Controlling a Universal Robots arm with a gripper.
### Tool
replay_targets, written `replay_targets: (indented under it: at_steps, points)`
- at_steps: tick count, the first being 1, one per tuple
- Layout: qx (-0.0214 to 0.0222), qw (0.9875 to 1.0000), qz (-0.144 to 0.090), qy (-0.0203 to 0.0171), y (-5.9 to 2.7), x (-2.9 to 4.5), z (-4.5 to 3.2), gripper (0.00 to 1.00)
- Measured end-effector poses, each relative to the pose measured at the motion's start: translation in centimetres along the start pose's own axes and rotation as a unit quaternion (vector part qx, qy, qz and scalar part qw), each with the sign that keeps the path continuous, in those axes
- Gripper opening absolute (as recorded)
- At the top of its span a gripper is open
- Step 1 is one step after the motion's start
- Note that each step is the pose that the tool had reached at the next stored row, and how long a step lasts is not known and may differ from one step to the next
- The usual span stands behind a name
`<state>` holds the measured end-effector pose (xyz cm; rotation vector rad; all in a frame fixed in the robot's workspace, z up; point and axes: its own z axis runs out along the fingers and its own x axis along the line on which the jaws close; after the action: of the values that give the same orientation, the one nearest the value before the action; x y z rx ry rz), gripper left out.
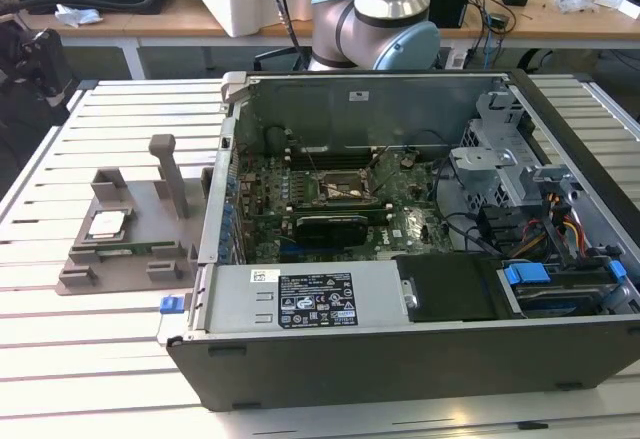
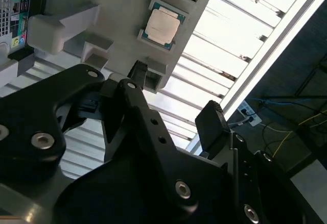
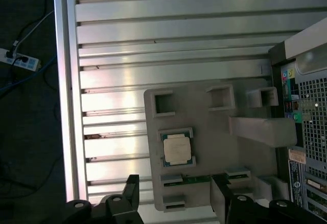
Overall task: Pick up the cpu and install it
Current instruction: 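Pick up the cpu and move it towards the insertion slot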
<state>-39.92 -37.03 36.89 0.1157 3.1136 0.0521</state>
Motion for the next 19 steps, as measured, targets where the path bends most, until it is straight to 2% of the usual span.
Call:
replay_targets:
  at_steps: [1,3,4,5,8,12,19]
  points:
    - [0.0019,1.0000,0.000,-0.0003,0.01,0.01,0.02,0.66]
    - [0.0141,0.9999,-0.009,-0.0009,0.00,0.00,0.01,0.66]
    - [0.0138,0.9995,-0.028,-0.0005,0.00,0.00,0.01,0.66]
    - [0.0142,0.9993,-0.035,-0.0003,0.00,-0.02,0.00,0.66]
    - [0.0145,0.9993,-0.035,-0.0003,0.01,-0.14,0.09,0.66]
    - [0.0145,0.9993,-0.035,-0.0004,0.02,-0.44,0.59,0.66]
    - [0.0145,0.9993,-0.035,-0.0004,0.00,-0.53,1.49,0.66]
